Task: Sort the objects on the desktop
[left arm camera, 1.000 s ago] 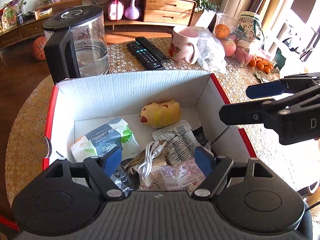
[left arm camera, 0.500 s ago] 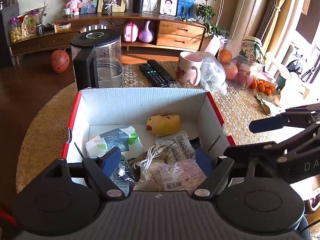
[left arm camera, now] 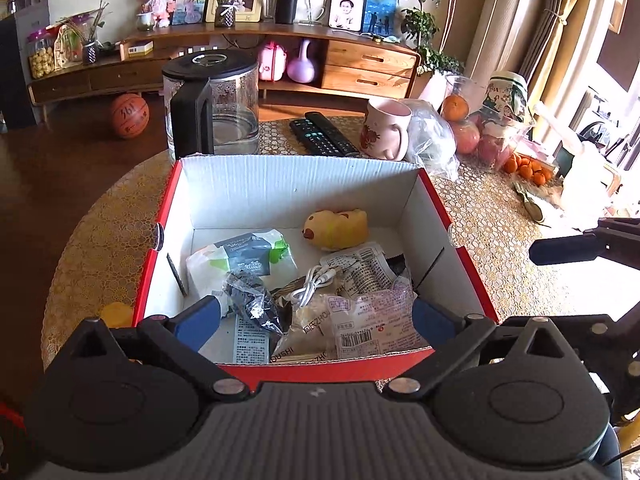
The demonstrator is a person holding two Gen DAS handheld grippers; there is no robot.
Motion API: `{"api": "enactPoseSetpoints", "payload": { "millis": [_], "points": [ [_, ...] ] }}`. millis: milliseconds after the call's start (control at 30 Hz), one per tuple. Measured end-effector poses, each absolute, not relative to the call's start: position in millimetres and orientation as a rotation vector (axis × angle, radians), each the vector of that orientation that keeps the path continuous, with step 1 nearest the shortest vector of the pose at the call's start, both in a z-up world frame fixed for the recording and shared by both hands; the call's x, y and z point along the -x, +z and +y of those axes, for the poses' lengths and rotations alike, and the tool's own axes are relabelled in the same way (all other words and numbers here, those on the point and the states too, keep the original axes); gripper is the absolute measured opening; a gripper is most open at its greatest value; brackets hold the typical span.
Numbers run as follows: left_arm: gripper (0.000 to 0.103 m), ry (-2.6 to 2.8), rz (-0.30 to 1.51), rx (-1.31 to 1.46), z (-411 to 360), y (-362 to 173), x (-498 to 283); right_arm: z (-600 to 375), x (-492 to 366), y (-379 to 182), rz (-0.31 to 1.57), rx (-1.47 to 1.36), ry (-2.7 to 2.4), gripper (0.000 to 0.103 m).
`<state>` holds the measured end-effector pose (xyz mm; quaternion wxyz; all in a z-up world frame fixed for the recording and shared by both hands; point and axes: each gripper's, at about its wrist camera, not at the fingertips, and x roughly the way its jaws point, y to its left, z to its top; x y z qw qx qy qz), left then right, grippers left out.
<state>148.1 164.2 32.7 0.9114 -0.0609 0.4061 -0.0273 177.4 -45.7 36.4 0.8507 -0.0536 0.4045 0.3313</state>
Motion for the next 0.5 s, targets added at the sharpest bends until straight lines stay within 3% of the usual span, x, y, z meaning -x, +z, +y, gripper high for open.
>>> {"api": "enactPoseSetpoints", "payload": {
  "millis": [500],
  "points": [
    [0.103, -0.014, 0.766, 0.074, 141.2, 33.4, -117.2, -69.7, -146.6, 30.3, 0.752, 0.051, 0.671, 0.097]
  ]
}}
